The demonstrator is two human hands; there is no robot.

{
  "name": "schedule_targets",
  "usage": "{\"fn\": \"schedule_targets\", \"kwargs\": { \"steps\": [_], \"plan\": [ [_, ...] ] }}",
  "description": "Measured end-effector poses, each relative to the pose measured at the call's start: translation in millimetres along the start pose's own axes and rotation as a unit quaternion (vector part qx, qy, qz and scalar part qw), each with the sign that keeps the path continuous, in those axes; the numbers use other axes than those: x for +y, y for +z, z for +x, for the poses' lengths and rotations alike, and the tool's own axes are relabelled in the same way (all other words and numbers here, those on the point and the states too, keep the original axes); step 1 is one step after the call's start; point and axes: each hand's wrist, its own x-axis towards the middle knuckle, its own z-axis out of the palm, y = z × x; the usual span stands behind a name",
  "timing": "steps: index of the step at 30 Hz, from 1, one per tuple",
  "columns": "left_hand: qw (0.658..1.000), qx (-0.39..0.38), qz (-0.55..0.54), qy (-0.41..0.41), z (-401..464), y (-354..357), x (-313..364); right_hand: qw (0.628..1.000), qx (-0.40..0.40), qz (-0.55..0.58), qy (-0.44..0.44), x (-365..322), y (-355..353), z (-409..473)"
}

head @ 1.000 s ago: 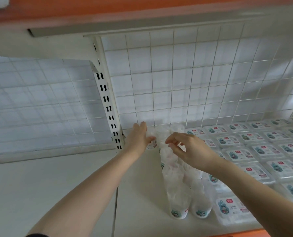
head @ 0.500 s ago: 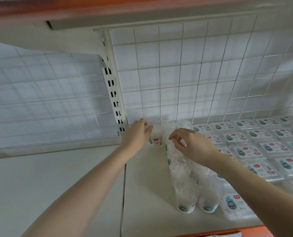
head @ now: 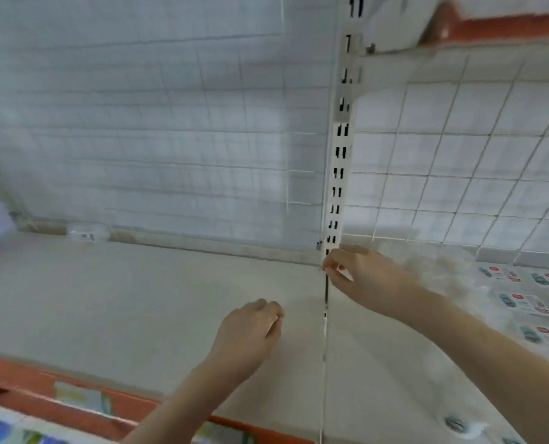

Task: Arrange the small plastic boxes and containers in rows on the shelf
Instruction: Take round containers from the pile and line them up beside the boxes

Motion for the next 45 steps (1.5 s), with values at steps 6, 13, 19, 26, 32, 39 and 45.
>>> {"fn": "schedule_targets", "kwargs": {
  "steps": [6,13,19,26,32,39,45],
  "plan": [
    [0.996,0.057,0.040,-0.057,-45.7,-33.6,-76.9,0.989,-0.088,-0.014,-0.115,-79.6,51.5,56.1],
    [0.976,0.093,0.055,-0.188,-76.2,-70.9,-169.8,0.980,-0.110,0.036,-0.161,-171.4,117.8,110.9],
    [0.961,0.091,0.064,-0.253,-84.4,-95.6,-243.1,0.978,-0.067,0.051,-0.191,-233.3,161.5,159.6],
    [0.948,0.075,0.058,-0.304,-76.1,-119.2,-316.3,0.981,-0.067,0.048,-0.175,-273.8,206.3,235.9],
    [0.942,0.071,0.038,-0.327,-57.0,-136.6,-367.4,0.987,-0.064,0.037,-0.144,-301.5,229.8,302.4],
    [0.933,0.076,0.000,-0.352,-36.3,-136.2,-399.7,0.986,-0.088,0.072,-0.118,-331.3,248.2,354.2],
    [0.934,0.115,-0.029,-0.337,-33.6,-129.5,-402.4,0.976,-0.135,0.170,0.004,-343.7,258.1,380.3]
  ]
}}
